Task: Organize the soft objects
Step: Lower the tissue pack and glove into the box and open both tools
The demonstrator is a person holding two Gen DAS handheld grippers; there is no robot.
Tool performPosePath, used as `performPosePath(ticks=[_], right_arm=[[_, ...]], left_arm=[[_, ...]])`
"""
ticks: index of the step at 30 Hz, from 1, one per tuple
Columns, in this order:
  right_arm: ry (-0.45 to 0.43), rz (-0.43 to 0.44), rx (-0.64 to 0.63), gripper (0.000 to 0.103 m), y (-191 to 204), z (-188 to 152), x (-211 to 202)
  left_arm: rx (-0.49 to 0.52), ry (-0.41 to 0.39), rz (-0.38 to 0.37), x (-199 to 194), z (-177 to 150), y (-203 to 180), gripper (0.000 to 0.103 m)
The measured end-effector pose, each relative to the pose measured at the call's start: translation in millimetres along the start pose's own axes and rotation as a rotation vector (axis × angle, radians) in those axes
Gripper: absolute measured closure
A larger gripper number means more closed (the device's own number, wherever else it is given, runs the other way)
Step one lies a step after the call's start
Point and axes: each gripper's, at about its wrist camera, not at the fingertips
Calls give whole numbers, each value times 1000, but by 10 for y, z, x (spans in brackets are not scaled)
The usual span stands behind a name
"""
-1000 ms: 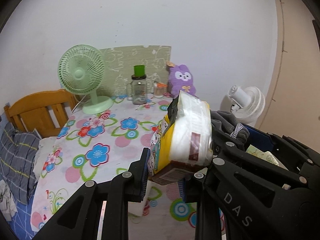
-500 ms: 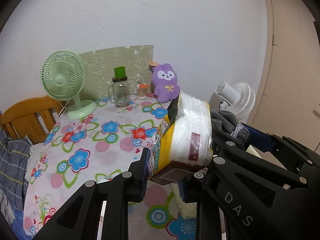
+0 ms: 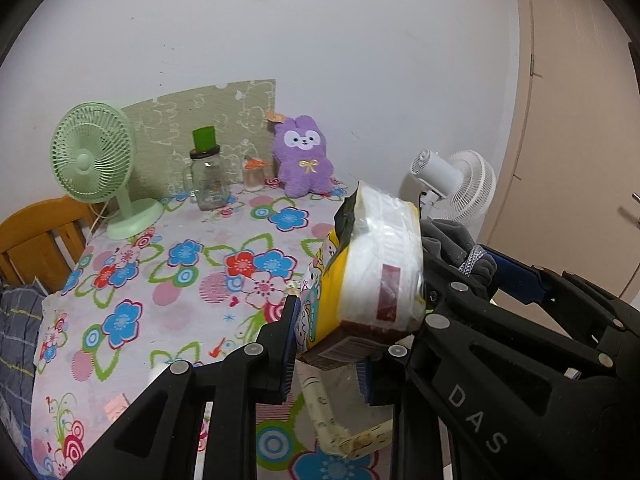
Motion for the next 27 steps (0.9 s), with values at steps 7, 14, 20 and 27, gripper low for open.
performPosePath(ticks=[7, 14, 20, 27], right_arm=[[27, -17, 15, 53, -201, -41, 139], [64, -40, 37, 53, -383, -91, 319], [100, -46, 45, 53, -468, -128, 486], [137, -31, 52, 54, -506, -143, 662]], left_arm=[[15, 36, -17, 182, -15, -139, 79], [33, 81, -36, 396, -42, -242, 78], [40, 128, -41, 579, -56, -277, 67], [51, 153, -19, 711, -62, -283, 41]])
Point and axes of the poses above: each gripper's, at about its wrist camera, not at the fingertips, and x roughly the way its jaws point, y to its left, z to its top, and after that the axes turned 5 degrees about -z, right-handed
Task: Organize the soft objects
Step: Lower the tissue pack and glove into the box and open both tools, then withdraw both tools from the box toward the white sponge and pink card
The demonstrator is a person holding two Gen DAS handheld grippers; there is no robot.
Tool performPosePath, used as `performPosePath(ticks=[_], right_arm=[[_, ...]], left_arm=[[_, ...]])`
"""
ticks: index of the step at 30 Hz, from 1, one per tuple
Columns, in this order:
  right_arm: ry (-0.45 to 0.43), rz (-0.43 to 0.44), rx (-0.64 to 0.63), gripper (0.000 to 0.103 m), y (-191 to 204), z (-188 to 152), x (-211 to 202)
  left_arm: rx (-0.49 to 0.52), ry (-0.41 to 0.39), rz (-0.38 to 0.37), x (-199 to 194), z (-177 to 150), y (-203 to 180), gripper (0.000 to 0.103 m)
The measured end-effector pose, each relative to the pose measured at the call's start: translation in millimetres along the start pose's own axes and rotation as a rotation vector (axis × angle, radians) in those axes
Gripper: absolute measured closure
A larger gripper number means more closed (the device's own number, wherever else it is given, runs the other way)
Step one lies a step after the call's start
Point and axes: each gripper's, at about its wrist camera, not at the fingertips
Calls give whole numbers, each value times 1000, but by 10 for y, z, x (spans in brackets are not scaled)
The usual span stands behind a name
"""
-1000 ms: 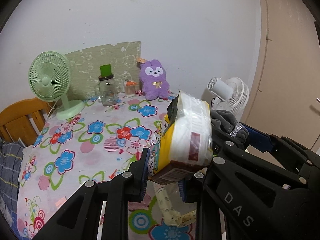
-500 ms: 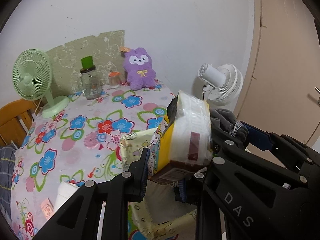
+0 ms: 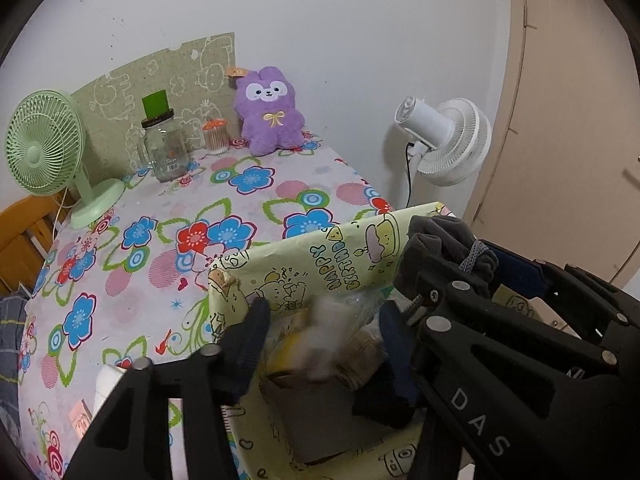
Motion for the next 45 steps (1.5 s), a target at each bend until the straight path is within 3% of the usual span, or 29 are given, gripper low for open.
performPosePath(ticks=[3, 12, 15, 19, 23, 45], right_arm=[[11, 6, 0, 54, -7, -4, 45], [33, 32, 9, 51, 11, 14, 189], [44, 38, 5, 45, 31, 25, 236], [41, 36, 6, 29, 47, 32, 239], [41, 34, 6, 27, 57, 33, 223], [-35, 9, -40, 11, 351, -6, -353]], left_arm=[[6, 5, 6, 38, 5, 3, 34], [5, 16, 2, 118, 41, 58, 27], [5, 21, -13, 134, 45, 71, 24], [10, 15, -22, 112, 39, 58, 22], [13, 10, -22, 73, 34, 52, 20], [-10, -84, 10, -505, -87, 243, 8]])
Point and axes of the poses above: each gripper's, at about its wrist camera, not at the fingertips, and x roughly the way its jaws point, y to its left, z to its top, and after that the axes turned 5 degrees about -z, right-handed
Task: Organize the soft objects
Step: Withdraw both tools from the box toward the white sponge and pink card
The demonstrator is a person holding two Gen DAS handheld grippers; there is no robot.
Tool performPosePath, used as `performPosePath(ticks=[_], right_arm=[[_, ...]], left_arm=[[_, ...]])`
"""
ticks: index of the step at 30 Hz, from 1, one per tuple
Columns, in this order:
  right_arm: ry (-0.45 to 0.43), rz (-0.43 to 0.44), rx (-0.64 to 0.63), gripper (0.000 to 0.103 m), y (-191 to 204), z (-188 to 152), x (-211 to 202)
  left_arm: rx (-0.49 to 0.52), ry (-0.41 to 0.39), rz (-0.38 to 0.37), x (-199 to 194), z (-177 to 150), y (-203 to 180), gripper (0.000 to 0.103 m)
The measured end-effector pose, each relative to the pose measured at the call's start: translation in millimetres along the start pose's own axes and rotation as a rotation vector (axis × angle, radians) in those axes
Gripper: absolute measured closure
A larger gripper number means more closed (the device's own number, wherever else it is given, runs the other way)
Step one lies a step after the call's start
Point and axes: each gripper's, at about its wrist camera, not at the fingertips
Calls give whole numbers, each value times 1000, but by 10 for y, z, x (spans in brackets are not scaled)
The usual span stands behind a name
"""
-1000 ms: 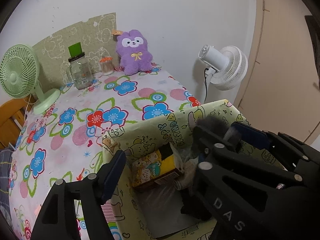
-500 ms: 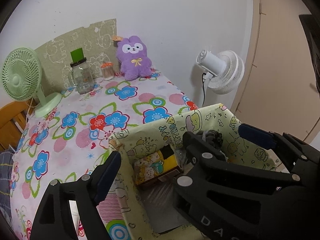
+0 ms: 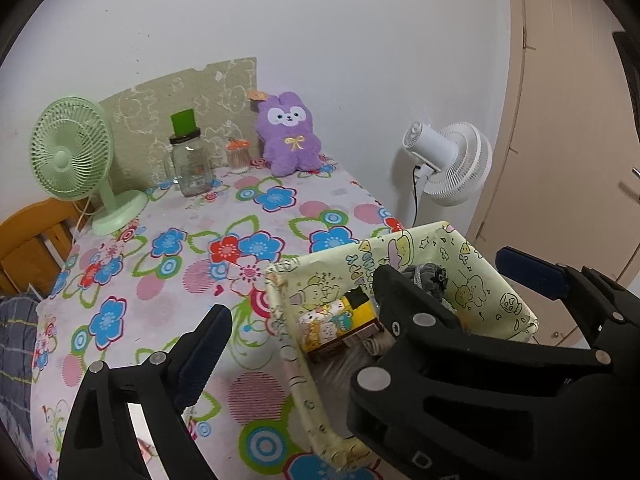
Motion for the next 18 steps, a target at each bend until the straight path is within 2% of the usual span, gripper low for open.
performPosePath(ticks=[18], right_arm=[[-67, 4, -21, 6, 400, 19, -438]], left_arm=[[-10, -67, 23, -482, -35, 297, 6]])
Point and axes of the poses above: each gripper's, at about its wrist camera, not at the fingertips, and x roughly the way its jaws point, y to its left, z to its top, and after that the axes turned 5 degrees about -z, right-handed
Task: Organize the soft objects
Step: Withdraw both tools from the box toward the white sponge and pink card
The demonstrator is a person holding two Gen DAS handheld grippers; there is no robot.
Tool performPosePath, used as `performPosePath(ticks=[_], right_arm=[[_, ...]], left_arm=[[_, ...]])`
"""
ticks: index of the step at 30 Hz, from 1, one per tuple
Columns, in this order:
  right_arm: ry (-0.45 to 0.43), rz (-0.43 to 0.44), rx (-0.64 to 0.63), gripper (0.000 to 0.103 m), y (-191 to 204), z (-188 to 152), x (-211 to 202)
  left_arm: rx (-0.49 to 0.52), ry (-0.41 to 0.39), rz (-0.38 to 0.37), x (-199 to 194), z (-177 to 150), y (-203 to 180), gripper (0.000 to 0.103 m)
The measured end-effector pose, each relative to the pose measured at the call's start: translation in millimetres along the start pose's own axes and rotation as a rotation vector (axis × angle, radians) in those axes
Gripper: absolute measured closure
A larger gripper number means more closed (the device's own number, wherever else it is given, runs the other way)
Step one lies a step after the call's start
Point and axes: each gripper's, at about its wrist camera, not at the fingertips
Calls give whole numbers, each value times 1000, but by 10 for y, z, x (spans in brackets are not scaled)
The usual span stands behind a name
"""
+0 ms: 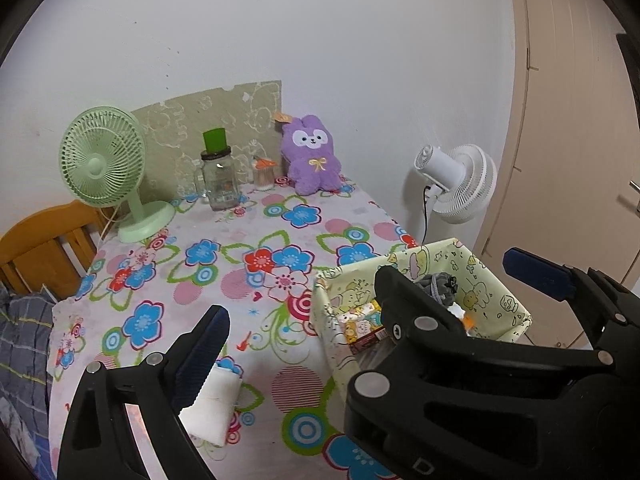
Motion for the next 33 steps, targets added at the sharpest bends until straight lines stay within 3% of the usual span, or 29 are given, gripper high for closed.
performPosePath(ticks=[14, 33], right_arm=[[-40, 25, -31, 6, 404, 25, -177], [-9, 128, -84, 6, 1005, -178, 21]], left_arm=[[-26, -37, 36, -229, -30, 333, 6], [-89, -9, 155, -278, -335, 898, 4]])
Point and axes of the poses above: each gripper's, at about its wrist camera, not at the fingertips, and x roughly the way its jaws point, y to its left, z to its top, and after that the axes turned 5 degrees about -z, right-handed
